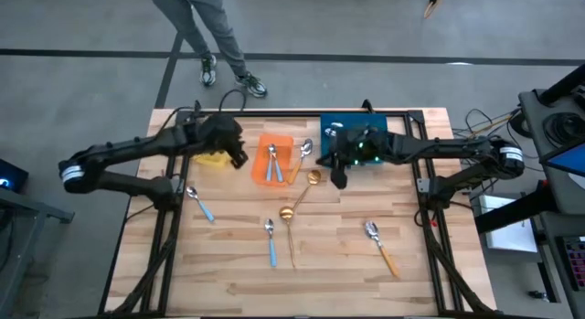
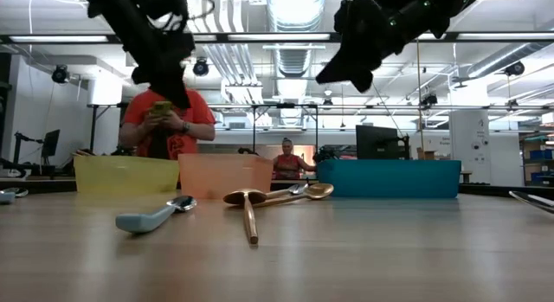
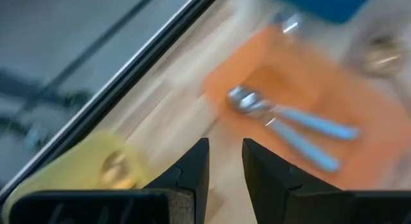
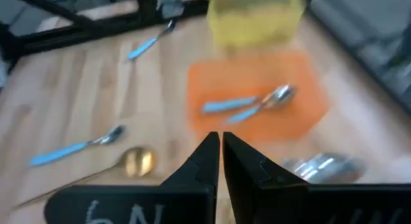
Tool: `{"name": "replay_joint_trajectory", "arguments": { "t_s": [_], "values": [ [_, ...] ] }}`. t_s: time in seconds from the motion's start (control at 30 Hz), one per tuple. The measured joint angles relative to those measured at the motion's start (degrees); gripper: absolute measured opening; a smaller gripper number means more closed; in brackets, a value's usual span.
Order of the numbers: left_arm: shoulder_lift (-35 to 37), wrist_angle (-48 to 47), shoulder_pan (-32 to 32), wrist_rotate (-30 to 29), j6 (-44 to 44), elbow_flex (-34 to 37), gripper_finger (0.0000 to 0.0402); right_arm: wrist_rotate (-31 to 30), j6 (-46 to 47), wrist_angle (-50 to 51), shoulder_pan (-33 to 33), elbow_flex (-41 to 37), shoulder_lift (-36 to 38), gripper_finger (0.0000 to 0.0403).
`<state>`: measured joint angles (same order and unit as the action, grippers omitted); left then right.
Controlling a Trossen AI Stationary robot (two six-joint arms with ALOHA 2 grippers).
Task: Sort silverware by color (type)
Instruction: Put the yellow spoon into the blue bin
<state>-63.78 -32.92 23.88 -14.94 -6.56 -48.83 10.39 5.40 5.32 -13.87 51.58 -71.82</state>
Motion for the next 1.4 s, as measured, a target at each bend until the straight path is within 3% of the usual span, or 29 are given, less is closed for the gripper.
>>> {"name": "replay_joint_trajectory", "arguments": {
  "t_s": [0.23, 0.47, 0.7, 0.9, 1.2, 1.4],
  "values": [
    [4.41, 14.06, -8.68, -0.04, 4.14, 5.84, 0.0075, 0.12, 17.37, 4.7, 7.32, 0.1, -2.24, 0.0013],
    [4.91, 24.57, -10.97, -0.08, 9.9, 7.83, 0.0075, 0.17, 31.32, 5.1, 15.06, 0.74, -3.54, 0.0013],
    [4.69, 26.88, -10.97, -0.11, 12.3, 7.97, 0.0075, 0.18, 44.6, 7.47, 21.44, 0.74, -5.77, 0.0013],
    [4.49, 26.93, -10.97, -0.11, 12.43, 8.01, 0.0075, 0.69, 58.08, 21.1, 26.48, 0.76, -6.01, 0.0013],
    [4.06, 26.95, -10.92, -0.11, 14.17, 8.16, 0.0075, 7.6, 76.45, 42.66, 34.59, 0.74, -5.98, 0.0013],
    [4.12, 28.36, -10.92, -0.11, 18.63, 8.16, 0.0075, 7.79, 82.0, 45.14, 40.08, 0.74, -5.98, 0.0013]
  ]
}}
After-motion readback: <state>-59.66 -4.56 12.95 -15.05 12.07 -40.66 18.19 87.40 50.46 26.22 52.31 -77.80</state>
